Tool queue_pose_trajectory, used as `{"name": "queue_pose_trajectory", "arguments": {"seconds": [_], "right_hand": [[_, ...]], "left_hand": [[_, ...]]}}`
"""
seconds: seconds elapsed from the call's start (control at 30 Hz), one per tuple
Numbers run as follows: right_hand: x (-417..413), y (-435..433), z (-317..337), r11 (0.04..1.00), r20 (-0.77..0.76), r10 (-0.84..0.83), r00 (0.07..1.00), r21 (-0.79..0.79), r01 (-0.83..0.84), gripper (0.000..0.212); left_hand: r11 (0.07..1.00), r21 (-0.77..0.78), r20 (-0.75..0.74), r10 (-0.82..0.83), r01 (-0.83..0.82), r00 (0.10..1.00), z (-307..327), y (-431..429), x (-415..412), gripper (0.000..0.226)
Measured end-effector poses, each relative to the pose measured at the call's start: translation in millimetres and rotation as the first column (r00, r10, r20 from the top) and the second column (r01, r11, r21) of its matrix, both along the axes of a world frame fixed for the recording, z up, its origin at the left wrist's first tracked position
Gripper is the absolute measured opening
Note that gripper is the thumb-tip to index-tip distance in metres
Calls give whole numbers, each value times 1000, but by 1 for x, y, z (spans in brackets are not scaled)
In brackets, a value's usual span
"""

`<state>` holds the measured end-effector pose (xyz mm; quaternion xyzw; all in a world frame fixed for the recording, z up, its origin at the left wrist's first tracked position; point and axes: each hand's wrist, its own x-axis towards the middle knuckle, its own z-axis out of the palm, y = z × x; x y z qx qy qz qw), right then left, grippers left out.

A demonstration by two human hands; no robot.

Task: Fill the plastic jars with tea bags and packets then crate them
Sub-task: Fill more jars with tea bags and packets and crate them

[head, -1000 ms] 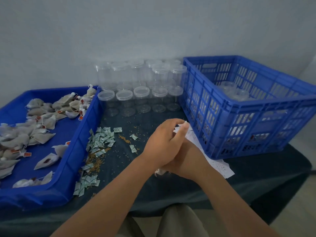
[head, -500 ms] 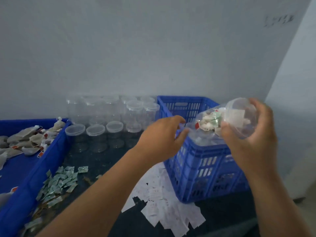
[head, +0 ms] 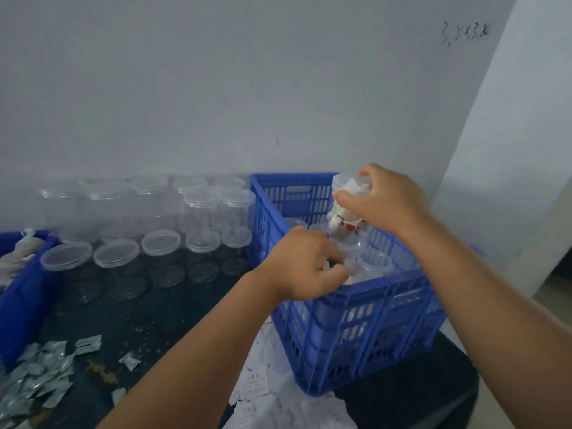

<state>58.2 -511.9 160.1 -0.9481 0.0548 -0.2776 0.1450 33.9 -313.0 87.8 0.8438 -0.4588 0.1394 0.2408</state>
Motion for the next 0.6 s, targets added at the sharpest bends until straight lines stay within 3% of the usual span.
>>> {"name": "queue_pose_trajectory", "arguments": {"seconds": [0.1, 0.27, 0.37, 0.6], "right_hand": [[62, 8, 9, 1000, -133, 4, 991, -15, -6, 96], [149, 29, 5, 998, -335, 6, 942, -55, -26, 72], [188, 56, -14, 997, -361, 16, 932, -65, -43, 67], [231, 100, -70, 991, -301, 132, 944, 9, -136, 88]], "left_hand": [[985, -161, 21, -54, 57, 998, -9, 1, 3, 36], [962, -262, 51, -64, 75, 997, -12, 1, 7, 31], [960, -275, 62, -38, 53, 997, -10, 0, 5, 31], [937, -344, 56, -48, 64, 997, -17, 1, 7, 30]]}}
